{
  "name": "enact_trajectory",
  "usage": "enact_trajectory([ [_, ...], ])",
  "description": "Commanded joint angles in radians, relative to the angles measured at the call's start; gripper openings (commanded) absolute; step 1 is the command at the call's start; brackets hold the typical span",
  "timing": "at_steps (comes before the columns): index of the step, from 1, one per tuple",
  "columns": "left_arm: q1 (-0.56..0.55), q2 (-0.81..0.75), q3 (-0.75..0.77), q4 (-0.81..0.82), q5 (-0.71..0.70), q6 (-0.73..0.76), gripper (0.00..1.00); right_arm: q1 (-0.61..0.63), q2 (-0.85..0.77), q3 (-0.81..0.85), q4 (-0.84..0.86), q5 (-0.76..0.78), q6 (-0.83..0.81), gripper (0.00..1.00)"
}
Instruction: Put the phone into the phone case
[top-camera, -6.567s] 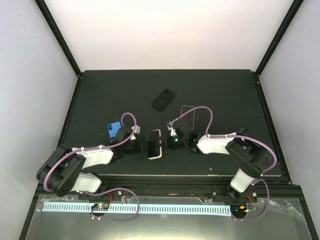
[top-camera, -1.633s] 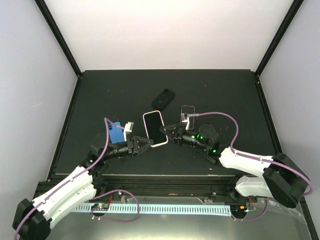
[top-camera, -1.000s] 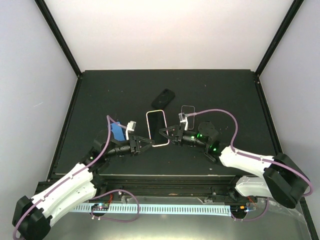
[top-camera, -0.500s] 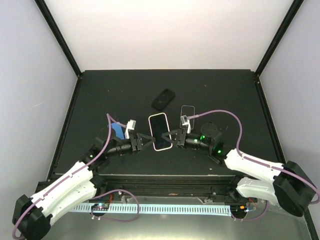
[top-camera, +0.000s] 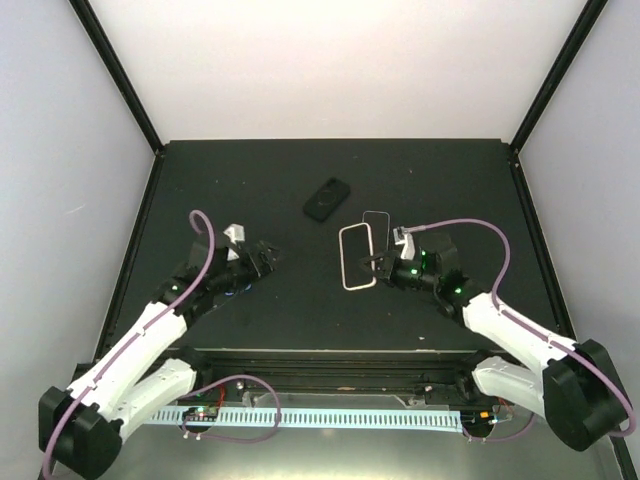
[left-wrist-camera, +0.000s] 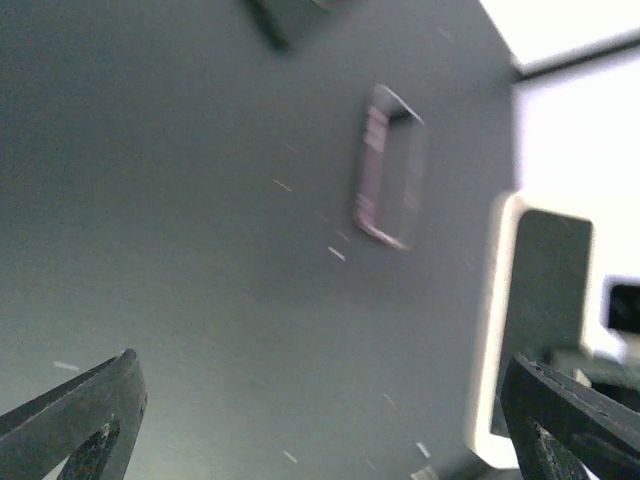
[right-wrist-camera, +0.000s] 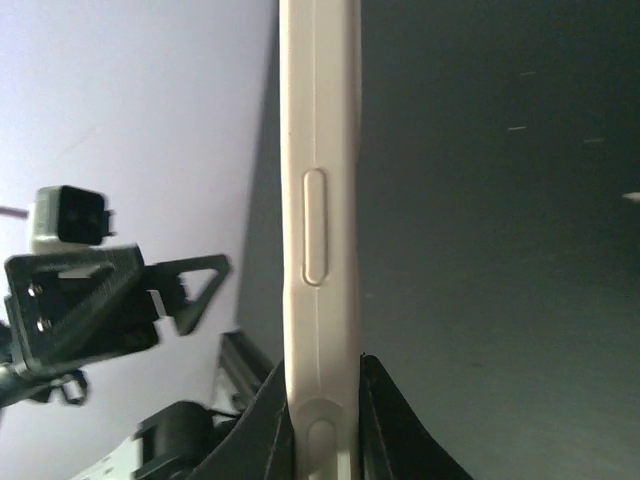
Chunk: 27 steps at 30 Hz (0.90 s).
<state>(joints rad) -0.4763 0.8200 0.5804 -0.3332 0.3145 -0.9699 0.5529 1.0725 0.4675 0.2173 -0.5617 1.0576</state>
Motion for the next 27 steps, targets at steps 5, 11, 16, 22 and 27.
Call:
enact_trajectory([
  [5,0.292,0.103,0.071,-0.285,-0.331,0.168,0.99,-0.195,-0.029,0.109,-0.456,0.064,-0.321,0.11],
  [11,0.35,0.281,0.114,-0.242,-0.396,0.257,0.99,-0.318,-0.011,0.097,-0.536,0.081,-0.374,0.12],
  [16,0.375,0.413,0.169,-0.229,-0.386,0.309,0.99,-0.35,0.069,0.13,-0.566,0.101,-0.414,0.14],
  [22,0.378,0.569,0.235,-0.216,-0.375,0.367,0.99,-0.402,0.167,0.125,-0.509,0.103,-0.423,0.14],
  [27,0.379,0.62,0.246,-0.198,-0.416,0.381,0.99,-0.411,0.233,0.123,-0.456,0.091,-0.42,0.17],
])
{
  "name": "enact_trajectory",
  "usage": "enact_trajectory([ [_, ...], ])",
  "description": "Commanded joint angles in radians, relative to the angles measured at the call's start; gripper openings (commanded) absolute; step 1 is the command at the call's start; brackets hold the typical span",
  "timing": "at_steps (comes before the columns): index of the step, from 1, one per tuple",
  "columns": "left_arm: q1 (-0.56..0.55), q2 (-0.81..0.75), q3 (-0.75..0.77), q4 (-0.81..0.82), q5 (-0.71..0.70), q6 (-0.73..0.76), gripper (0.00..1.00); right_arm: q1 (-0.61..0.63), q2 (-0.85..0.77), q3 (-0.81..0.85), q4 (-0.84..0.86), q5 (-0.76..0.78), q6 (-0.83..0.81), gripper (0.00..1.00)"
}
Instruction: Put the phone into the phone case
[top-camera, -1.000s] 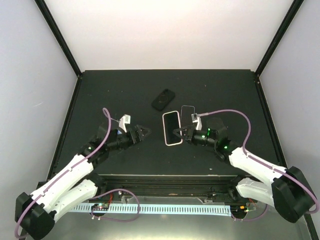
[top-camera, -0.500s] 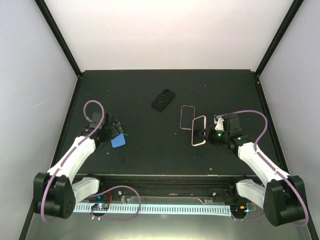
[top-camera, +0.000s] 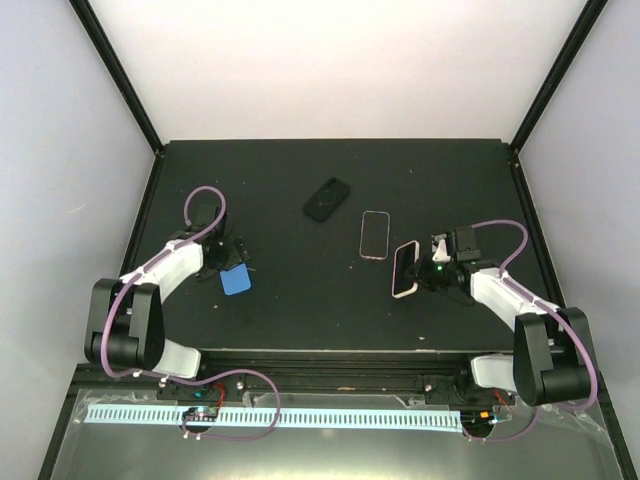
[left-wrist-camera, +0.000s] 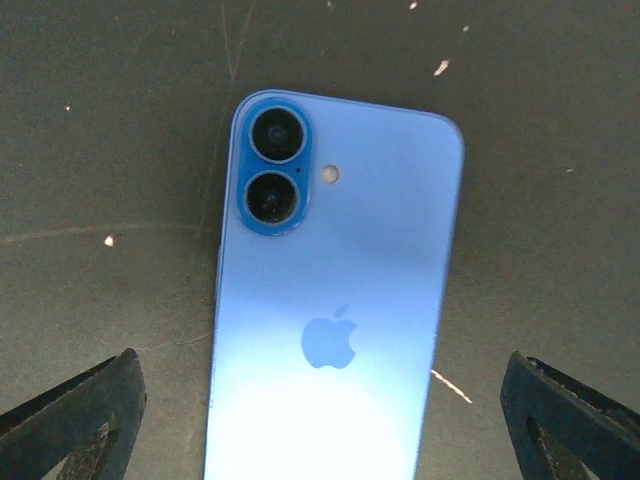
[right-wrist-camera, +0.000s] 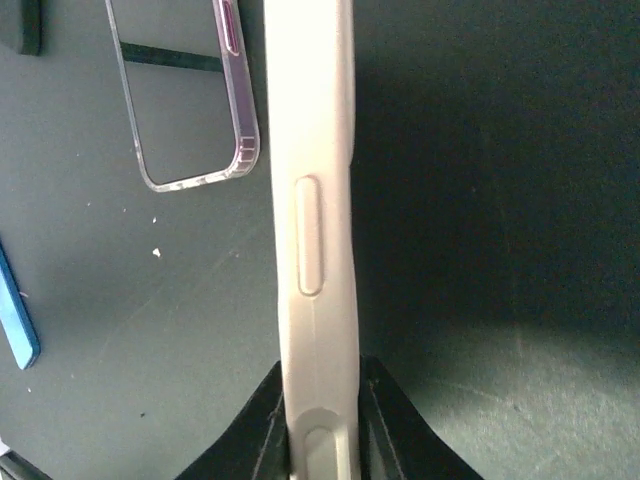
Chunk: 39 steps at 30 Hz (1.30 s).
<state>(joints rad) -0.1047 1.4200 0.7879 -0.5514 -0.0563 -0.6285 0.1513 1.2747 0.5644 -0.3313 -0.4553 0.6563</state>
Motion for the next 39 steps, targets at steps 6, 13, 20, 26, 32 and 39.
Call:
enact_trajectory([
  [6,0.009,0.065,0.058,0.026,-0.053,0.058,0.99,-0.015,0.06,0.022,0.098,0.035,-0.018,0.28],
  [13,0.009,0.134,0.07,0.049,-0.036,0.07,0.99,-0.015,0.077,0.037,0.057,0.074,-0.001,0.52],
  [20,0.007,0.164,0.075,0.071,0.03,0.067,0.98,-0.015,0.064,0.101,-0.043,0.136,0.014,0.89],
  [26,0.006,0.081,0.09,0.087,0.085,0.054,0.95,-0.015,0.003,0.121,-0.082,0.15,0.017,1.0],
  [32,-0.044,0.06,0.115,0.25,0.252,0.083,0.91,-0.014,-0.031,0.131,-0.068,0.061,-0.028,1.0],
  [39,-0.163,0.261,0.281,0.348,0.284,0.132,0.9,-0.01,-0.161,0.072,-0.014,-0.029,-0.051,1.0],
])
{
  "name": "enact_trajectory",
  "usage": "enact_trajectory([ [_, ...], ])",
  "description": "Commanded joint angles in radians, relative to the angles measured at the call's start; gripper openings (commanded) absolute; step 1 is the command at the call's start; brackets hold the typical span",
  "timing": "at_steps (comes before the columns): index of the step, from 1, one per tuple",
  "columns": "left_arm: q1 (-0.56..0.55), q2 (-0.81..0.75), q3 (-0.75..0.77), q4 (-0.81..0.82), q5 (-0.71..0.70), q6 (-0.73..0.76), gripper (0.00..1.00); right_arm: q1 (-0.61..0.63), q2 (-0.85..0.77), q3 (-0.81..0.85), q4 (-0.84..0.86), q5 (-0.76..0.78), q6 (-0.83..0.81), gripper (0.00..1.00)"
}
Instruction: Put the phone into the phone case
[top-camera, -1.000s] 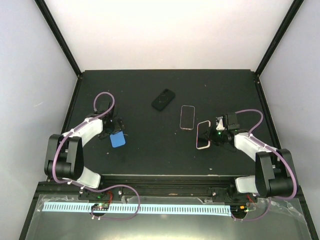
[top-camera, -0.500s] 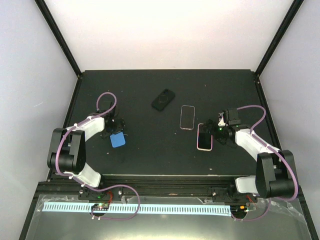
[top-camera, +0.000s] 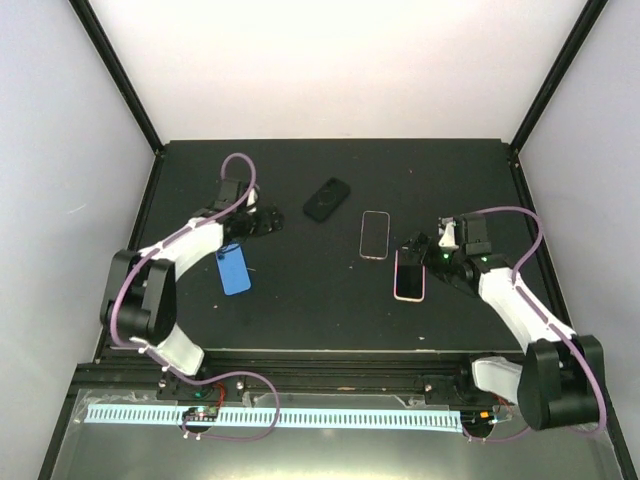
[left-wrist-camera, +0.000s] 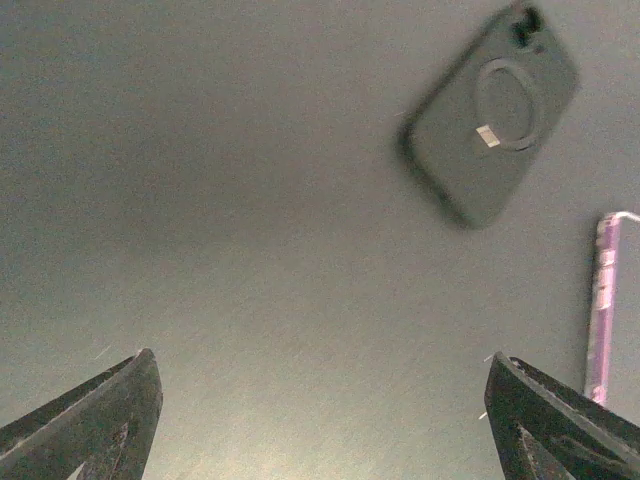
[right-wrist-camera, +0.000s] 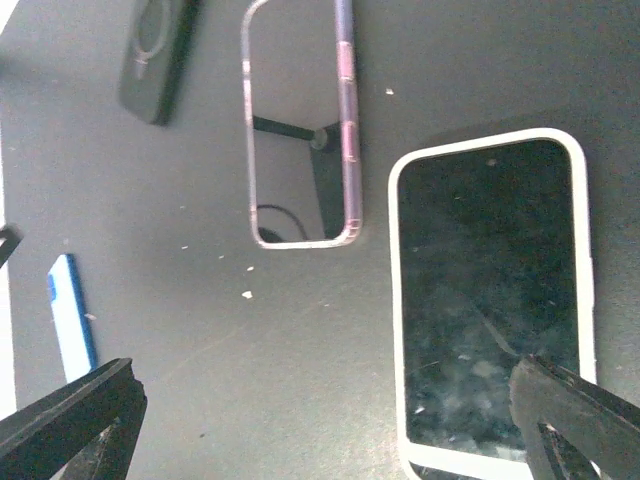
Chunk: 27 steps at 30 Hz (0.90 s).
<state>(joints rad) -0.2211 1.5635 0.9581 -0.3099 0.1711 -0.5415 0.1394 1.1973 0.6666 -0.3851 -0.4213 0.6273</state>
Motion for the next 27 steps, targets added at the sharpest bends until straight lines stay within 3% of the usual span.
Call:
enact_trajectory([
  [1,-0.054,0.157,0.143,0.11,0.059,0.048,0.9,0.004,-0.108,-0.043,0.054,-0.072,-0.015,1.0],
  [6,-0.058,0.338,0.334,0.107,0.067,0.069,0.9,0.027,-0.207,-0.125,0.145,-0.133,0.046,1.0],
  [13,-0.059,0.564,0.606,0.015,0.118,0.122,0.91,0.055,-0.249,-0.141,0.105,-0.138,0.026,1.0],
  [20,-0.067,0.687,0.73,-0.007,0.191,0.1,0.84,0.054,-0.284,-0.159,0.104,-0.124,0.027,1.0],
  [27,-0.161,0.705,0.786,-0.081,0.072,0.173,0.89,0.055,-0.264,-0.174,0.098,-0.143,0.02,1.0],
])
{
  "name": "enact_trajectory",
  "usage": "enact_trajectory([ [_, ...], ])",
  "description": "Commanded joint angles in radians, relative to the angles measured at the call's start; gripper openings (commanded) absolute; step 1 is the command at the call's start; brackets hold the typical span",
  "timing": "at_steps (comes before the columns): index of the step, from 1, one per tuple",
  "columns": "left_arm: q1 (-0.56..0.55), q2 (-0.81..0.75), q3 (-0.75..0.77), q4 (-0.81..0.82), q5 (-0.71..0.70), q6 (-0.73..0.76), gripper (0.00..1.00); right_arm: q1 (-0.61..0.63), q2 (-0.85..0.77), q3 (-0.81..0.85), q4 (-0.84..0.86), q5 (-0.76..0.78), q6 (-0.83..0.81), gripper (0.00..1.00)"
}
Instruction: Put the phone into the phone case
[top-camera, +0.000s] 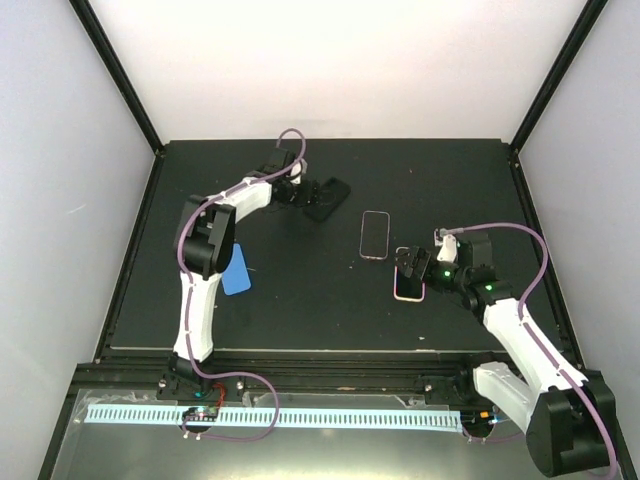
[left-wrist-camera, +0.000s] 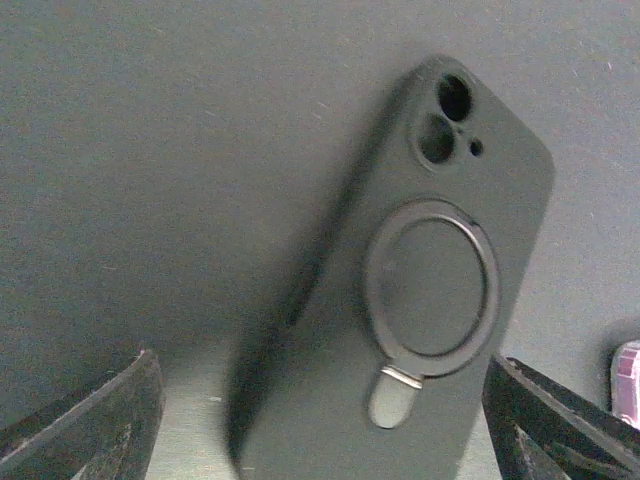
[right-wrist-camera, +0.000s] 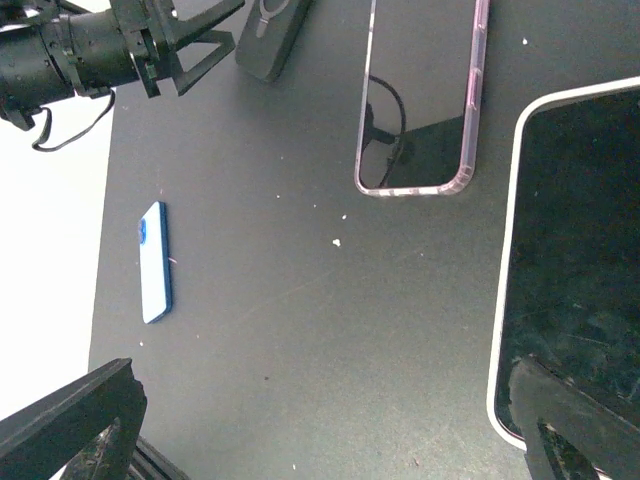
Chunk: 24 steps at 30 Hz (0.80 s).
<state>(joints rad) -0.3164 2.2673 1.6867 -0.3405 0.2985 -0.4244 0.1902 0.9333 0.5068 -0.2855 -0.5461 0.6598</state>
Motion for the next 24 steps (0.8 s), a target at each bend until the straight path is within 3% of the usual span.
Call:
enact_trajectory([
  [1,-0.078,0.003,0.065,-0.061,-0.074,0.062,0.9,0.004,-0.002,-0.013,-0.007,-0.017,-0.014,1.0],
  [16,-0.211,0.101,0.263,-0.348,-0.47,0.155,0.99,0.004,-0.053,-0.009,-0.041,-0.029,-0.025,1.0],
  [24,-0.209,0.135,0.287,-0.352,-0.498,0.192,0.99,0.004,-0.128,0.0,-0.08,-0.018,-0.032,1.0],
])
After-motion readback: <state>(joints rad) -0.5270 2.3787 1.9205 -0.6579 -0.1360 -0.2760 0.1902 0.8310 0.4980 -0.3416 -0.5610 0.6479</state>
